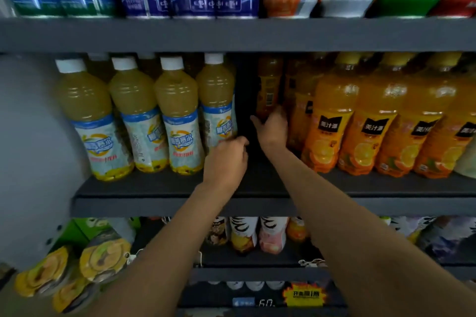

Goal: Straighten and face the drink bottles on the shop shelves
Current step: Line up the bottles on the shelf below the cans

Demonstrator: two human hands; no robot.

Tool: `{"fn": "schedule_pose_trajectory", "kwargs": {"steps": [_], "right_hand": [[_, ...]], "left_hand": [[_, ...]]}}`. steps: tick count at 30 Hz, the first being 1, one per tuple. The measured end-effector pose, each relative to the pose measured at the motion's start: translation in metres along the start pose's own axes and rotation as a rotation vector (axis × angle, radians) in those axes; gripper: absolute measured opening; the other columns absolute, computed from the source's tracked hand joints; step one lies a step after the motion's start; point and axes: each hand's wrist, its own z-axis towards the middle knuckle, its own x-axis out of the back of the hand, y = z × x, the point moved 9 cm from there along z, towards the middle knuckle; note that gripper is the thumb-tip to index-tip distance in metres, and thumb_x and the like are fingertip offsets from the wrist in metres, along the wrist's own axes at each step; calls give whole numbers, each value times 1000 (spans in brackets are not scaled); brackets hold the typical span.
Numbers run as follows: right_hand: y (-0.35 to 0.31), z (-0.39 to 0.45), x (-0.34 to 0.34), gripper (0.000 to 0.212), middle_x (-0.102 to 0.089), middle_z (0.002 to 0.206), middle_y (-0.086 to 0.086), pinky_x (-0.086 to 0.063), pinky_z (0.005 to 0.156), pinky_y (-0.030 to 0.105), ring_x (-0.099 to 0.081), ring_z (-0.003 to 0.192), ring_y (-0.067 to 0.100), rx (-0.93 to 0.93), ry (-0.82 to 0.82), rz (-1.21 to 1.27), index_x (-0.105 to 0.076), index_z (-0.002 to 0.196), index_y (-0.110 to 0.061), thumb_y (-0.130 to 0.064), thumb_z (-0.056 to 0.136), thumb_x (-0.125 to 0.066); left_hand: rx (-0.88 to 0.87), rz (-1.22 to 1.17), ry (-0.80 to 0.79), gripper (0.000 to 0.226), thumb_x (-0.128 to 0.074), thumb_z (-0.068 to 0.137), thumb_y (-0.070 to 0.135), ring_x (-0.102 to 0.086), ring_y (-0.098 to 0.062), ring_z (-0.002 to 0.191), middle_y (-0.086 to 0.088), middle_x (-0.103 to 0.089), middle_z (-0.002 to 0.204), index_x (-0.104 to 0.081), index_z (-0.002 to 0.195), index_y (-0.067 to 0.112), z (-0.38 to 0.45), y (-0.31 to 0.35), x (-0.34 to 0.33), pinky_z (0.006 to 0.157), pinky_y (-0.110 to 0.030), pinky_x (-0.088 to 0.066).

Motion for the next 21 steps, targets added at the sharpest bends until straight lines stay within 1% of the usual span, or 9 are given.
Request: {"fn": "schedule_pose_trajectory", "kwargs": {"steps": [3, 6, 8, 11, 13, 15, 17, 18, 21], "right_hand": [[6, 22, -16, 58, -40, 138, 16, -37, 98, 33, -43, 126, 29, -20, -19, -52, -31, 137, -2, -22, 91, -60], [9, 39, -27, 62, -36, 141, 16, -39, 99, 38, -43, 126, 31, -61, 13, -69, -26, 140, -2, -20, 91, -59], [11, 47, -29, 58, -37, 140, 17, -43, 94, 40, -46, 123, 33, -99, 61, -106, -29, 137, -2, -18, 91, -60], [9, 44, -28, 45, -39, 134, 17, -46, 89, 40, -52, 115, 34, -139, 109, -149, -38, 130, -2, -14, 91, -58], [7, 31, -26, 46, -36, 135, 18, -46, 87, 41, -53, 113, 35, -152, 82, -114, -38, 129, -2, -16, 90, -59], [1, 8, -19, 52, -34, 136, 19, -46, 85, 41, -54, 111, 37, -161, 53, -98, -35, 130, -2, -21, 89, -61], [-5, -19, -5, 55, -35, 135, 19, -46, 83, 42, -53, 111, 38, -157, 33, -108, -33, 130, -2, -25, 89, -61], [-6, -32, 2, 54, -37, 134, 19, -45, 83, 42, -52, 112, 38, -150, 19, -103, -33, 129, -2, -26, 89, -61], [-6, -63, 19, 47, -47, 129, 17, -44, 84, 43, -51, 114, 38, -113, -44, -64, -36, 123, -2, -28, 90, -59]], "left_hand": [[-58, 36, -56, 24, -53, 92, 18, -60, -20, 102, -5, -65, 111, -64, 114, 16, 7, -4, -5, 85, -33, -49], [-77, 53, -75, 19, -56, 90, 21, -62, -18, 97, -4, -69, 103, -69, 104, 17, 16, -7, -7, 83, -30, -48], [-71, 42, -84, 19, -58, 89, 21, -62, -18, 97, -4, -70, 102, -71, 101, 16, 20, -9, -6, 84, -31, -48], [-51, 11, -116, 18, -60, 88, 20, -64, -20, 95, -5, -71, 100, -72, 99, 13, 23, -13, -6, 86, -35, -49], [-21, -22, -149, 18, -60, 87, 20, -65, -22, 90, -7, -71, 97, -73, 97, 12, 24, -15, -8, 83, -35, -51], [13, -16, -183, 18, -60, 86, 20, -65, -23, 88, -8, -71, 94, -73, 96, 12, 26, -15, -8, 79, -33, -51], [58, -26, -226, 20, -57, 88, 20, -66, -24, 88, -9, -71, 94, -71, 100, 12, 28, -18, -10, 78, -32, -51], [98, -80, -255, 23, -54, 90, 19, -66, -25, 89, -11, -70, 97, -68, 105, 10, 28, -20, -13, 80, -34, -53], [253, -351, -313, 35, -46, 96, 20, -64, -30, 99, -18, -63, 118, -53, 129, 8, 24, -21, -18, 88, -42, -52]]}}
